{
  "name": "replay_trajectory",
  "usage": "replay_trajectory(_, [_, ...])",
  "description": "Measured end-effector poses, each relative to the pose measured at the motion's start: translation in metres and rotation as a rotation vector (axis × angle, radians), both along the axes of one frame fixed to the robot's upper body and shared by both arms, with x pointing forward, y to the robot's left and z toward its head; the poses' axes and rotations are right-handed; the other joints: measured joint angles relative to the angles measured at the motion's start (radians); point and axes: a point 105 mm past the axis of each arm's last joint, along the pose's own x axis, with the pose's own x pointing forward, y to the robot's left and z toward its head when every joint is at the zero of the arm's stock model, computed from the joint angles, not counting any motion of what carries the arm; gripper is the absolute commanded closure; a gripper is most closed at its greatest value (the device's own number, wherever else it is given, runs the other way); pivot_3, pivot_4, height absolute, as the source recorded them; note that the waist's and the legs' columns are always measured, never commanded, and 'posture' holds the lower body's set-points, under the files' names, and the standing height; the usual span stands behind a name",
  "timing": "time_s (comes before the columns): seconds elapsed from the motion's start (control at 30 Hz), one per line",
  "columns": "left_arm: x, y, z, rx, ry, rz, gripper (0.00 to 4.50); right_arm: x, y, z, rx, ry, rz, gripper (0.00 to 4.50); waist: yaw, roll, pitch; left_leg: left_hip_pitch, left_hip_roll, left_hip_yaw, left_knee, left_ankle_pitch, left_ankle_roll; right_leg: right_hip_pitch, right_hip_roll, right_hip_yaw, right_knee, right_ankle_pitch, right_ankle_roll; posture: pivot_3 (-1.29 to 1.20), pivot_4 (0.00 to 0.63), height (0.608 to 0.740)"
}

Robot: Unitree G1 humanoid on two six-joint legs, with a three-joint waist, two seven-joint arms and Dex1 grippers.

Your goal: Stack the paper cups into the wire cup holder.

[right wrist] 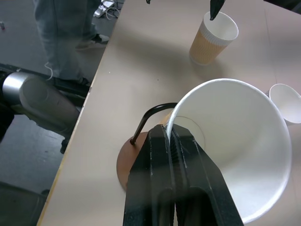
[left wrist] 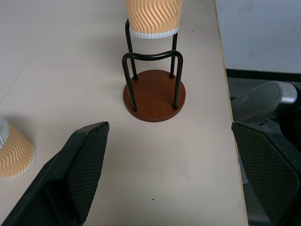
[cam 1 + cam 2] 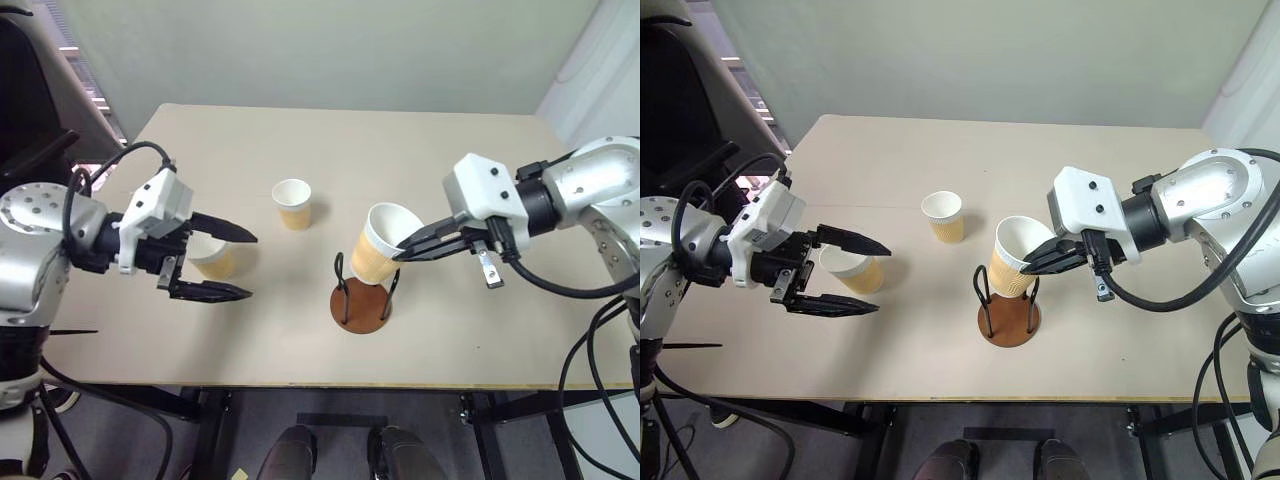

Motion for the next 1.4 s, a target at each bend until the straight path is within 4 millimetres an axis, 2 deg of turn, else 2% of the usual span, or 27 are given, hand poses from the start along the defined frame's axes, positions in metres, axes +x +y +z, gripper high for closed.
replay_trajectory(0.03, [0.0, 0.0, 0.001, 0.0, -0.003, 0.003, 0.0, 0.0, 0.0, 0.0, -0.004, -0.005, -0.001, 4.47, 0.0, 0.0, 0.0, 0.0, 0.0, 0.0, 0.0, 0.0, 0.0, 0.0, 0.0, 0.0, 0.0, 0.0, 0.0, 0.0, 0.15, 0.74])
replay_trajectory(0.13, [0.0, 0.001, 0.002, 0.003, -0.007, 0.009, 0.0, 0.001, 0.0, -0.001, -0.007, -0.011, 0.0, 3.95, 0.0, 0.0, 0.0, 0.0, 0.0, 0.0, 0.0, 0.0, 0.0, 0.0, 0.0, 0.0, 0.0, 0.0, 0.0, 0.0, 0.15, 0.74])
replay_trajectory(0.37, [0.001, 0.002, 0.002, -0.003, -0.007, 0.01, 0.0, 0.003, 0.0, -0.004, -0.011, -0.003, -0.007, 1.5, 0.0, 0.0, 0.0, 0.0, 0.0, 0.0, 0.0, 0.0, 0.0, 0.0, 0.0, 0.0, 0.0, 0.0, 0.0, 0.0, 0.15, 0.74])
replay_trajectory(0.5, [0.005, 0.009, 0.005, 0.008, -0.023, 0.039, 0.0, 0.001, -0.01, -0.009, -0.016, 0.047, -0.029, 0.07, 0.002, 0.0, 0.0, -0.001, 0.0, 0.0, 0.0, 0.0, 0.0, 0.0, 0.0, 0.0, -0.001, 0.0, 0.0, 0.0, 0.15, 0.74])
replay_trajectory(0.6, [0.013, 0.031, 0.016, 0.081, -0.086, 0.135, 0.0, -0.002, -0.034, 0.005, 0.087, 0.129, -0.073, 0.03, 0.003, -0.001, 0.0, -0.002, 0.0, 0.0, 0.0, -0.001, -0.001, -0.001, 0.0, 0.0, -0.001, -0.001, -0.001, 0.0, 0.15, 0.74])
replay_trajectory(0.7, [0.027, 0.059, 0.026, 0.227, -0.213, 0.262, 0.0, -0.007, -0.066, 0.045, 0.322, 0.174, -0.104, 0.03, 0.005, -0.001, 0.0, -0.001, 0.0, 0.0, -0.001, 0.0, -0.001, -0.001, 0.0, 0.001, -0.002, -0.004, -0.005, 0.0, 0.15, 0.74])
replay_trajectory(0.8, [0.035, 0.075, 0.017, 0.33, -0.243, 0.314, 0.0, -0.016, -0.09, 0.061, 0.443, 0.183, -0.126, 0.03, 0.007, -0.001, 0.0, -0.001, -0.001, 0.0, -0.001, -0.001, -0.002, 0.0, 0.0, 0.001, -0.001, -0.005, -0.005, 0.0, 0.15, 0.74])
replay_trajectory(1.03, [0.049, 0.069, -0.028, 0.505, -0.23, 0.233, 0.0, -0.03, -0.084, 0.056, 0.536, 0.247, -0.08, 0.03, -0.003, -0.001, 0.0, -0.001, -0.001, 0.0, -0.001, 0.0, -0.002, -0.001, 0.0, 0.0, 0.0, -0.003, -0.002, 0.0, 0.15, 0.74])
replay_trajectory(1.2, [0.058, 0.07, -0.047, 0.589, -0.239, 0.221, 0.0, -0.035, -0.077, 0.053, 0.541, 0.242, -0.085, 0.03, -0.003, -0.001, 0.0, -0.001, -0.001, -0.001, -0.001, 0.0, -0.002, -0.001, 0.0, 0.0, -0.001, -0.002, -0.001, 0.0, 0.15, 0.74])
replay_trajectory(1.3, [0.06, 0.072, -0.051, 0.634, -0.247, 0.215, 0.0, -0.034, -0.077, 0.049, 0.543, 0.245, -0.112, 0.03, -0.003, -0.001, 0.0, -0.001, -0.001, -0.001, -0.001, 0.0, -0.002, -0.001, 0.0, 0.0, -0.001, -0.002, 0.0, 0.0, 0.15, 0.74])
replay_trajectory(1.4, [0.062, 0.074, -0.051, 0.664, -0.264, 0.212, 0.6, -0.034, -0.076, 0.048, 0.545, 0.243, -0.119, 0.0, -0.003, -0.001, 0.0, -0.001, -0.001, -0.001, -0.001, -0.001, -0.001, -0.001, 0.0, 0.0, -0.001, -0.002, 0.0, 0.0, 0.15, 0.74])
